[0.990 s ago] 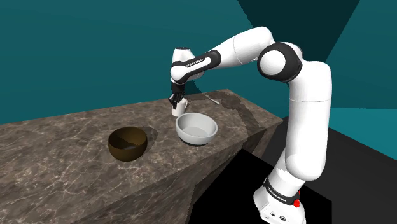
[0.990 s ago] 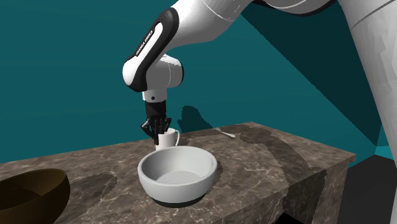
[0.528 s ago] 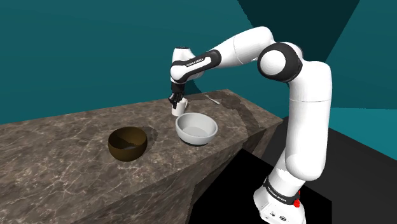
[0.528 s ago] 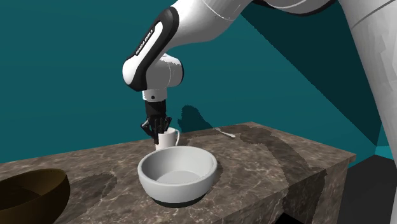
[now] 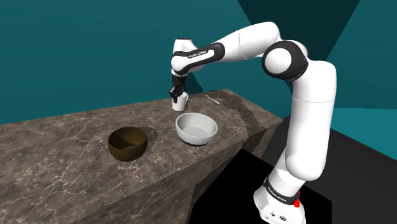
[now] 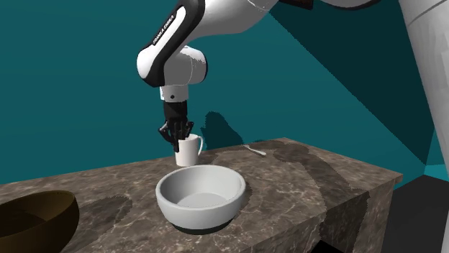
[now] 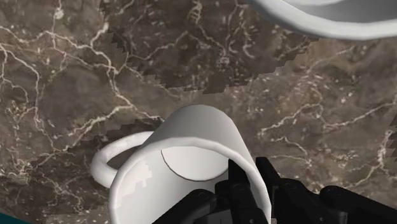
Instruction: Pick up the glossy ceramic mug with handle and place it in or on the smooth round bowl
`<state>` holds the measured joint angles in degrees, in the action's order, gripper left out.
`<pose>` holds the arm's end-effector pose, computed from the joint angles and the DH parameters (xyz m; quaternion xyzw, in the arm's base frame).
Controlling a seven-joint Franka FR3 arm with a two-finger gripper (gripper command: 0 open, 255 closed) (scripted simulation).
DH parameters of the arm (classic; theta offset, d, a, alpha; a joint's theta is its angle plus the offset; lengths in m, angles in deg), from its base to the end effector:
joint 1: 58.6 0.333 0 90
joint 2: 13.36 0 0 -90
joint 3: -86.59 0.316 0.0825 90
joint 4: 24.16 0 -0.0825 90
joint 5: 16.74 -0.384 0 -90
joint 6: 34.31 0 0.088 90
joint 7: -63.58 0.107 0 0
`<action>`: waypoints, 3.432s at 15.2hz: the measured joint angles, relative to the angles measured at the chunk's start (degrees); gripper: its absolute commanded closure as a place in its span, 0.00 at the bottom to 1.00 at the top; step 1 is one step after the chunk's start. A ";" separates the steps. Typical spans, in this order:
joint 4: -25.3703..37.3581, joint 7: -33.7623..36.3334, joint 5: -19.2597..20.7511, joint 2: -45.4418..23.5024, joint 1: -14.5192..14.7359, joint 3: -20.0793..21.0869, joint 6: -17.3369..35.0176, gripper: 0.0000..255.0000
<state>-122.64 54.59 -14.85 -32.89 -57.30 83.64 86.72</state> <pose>0.6544 -0.0174 0.3938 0.9967 0.0738 0.0243 0.0253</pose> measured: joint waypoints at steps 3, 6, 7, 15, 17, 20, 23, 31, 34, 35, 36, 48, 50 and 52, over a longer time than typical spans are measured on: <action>1.18 -0.02 0.00 0.74 0.03 0.00 -1.90 1.00; 2.61 -0.04 0.01 1.25 0.07 0.01 -3.83 1.00; 3.22 -0.04 0.01 1.39 0.09 0.02 -4.60 1.00; 8.04 -0.24 -0.02 2.65 0.12 0.02 -10.68 1.00; 9.38 -0.45 -0.04 2.78 0.01 -0.04 -12.14 1.00; 11.07 -0.42 -0.04 3.09 0.08 -0.01 -14.15 1.00; 13.47 -0.62 -0.09 3.02 0.00 -0.05 -16.48 1.00; 10.40 6.69 1.03 6.64 4.74 2.50 -17.37 1.00; 8.90 10.27 1.48 8.23 6.94 3.85 -17.67 1.00; 8.12 11.58 1.63 8.72 7.71 4.34 -17.43 1.00; 8.00 12.84 1.78 8.82 8.46 4.83 -17.49 1.00; 12.23 28.43 3.69 6.72 18.03 10.87 -20.71 1.00; 14.46 31.02 4.14 5.54 19.78 11.84 -21.97 1.00; 16.26 33.44 4.59 4.30 21.45 12.70 -22.74 1.00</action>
<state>-106.38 88.03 -10.25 -28.59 -35.85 96.33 63.99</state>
